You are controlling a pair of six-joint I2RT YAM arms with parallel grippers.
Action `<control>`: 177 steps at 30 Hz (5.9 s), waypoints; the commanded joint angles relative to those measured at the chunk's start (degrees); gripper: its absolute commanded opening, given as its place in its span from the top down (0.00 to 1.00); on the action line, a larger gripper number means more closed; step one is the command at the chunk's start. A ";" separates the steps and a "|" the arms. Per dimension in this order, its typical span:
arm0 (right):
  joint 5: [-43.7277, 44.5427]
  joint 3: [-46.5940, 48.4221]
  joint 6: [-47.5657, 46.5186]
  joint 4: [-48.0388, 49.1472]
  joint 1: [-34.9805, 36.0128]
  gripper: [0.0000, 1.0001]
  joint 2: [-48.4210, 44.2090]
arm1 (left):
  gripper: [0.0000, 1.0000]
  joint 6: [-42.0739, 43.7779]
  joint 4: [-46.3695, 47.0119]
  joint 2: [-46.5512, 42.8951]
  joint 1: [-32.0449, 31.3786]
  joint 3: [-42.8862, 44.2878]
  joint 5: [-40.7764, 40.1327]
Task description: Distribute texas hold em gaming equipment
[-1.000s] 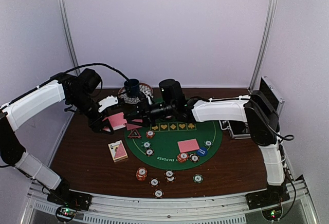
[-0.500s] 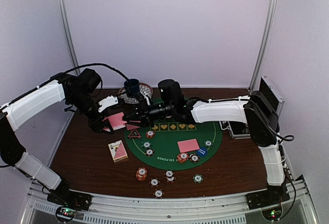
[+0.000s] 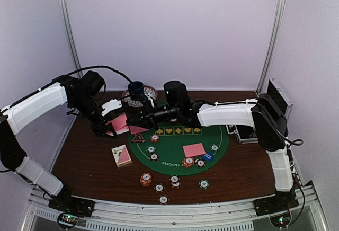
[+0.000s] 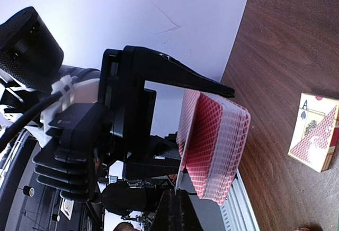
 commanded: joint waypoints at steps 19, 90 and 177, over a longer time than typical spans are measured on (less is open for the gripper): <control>-1.66 -4.45 -3.99 -1.21 -10.80 1.00 -5.47 | 1.00 0.43 0.62 0.07 0.36 1.96 -0.31; 10.83 -2.65 -23.16 -26.02 -4.49 0.02 -10.67 | 1.00 0.53 -0.53 0.11 0.36 3.19 1.67; 1.76 -1.15 1.78 -0.10 -0.27 0.78 -1.39 | 1.00 1.32 0.88 -0.36 0.36 0.46 1.50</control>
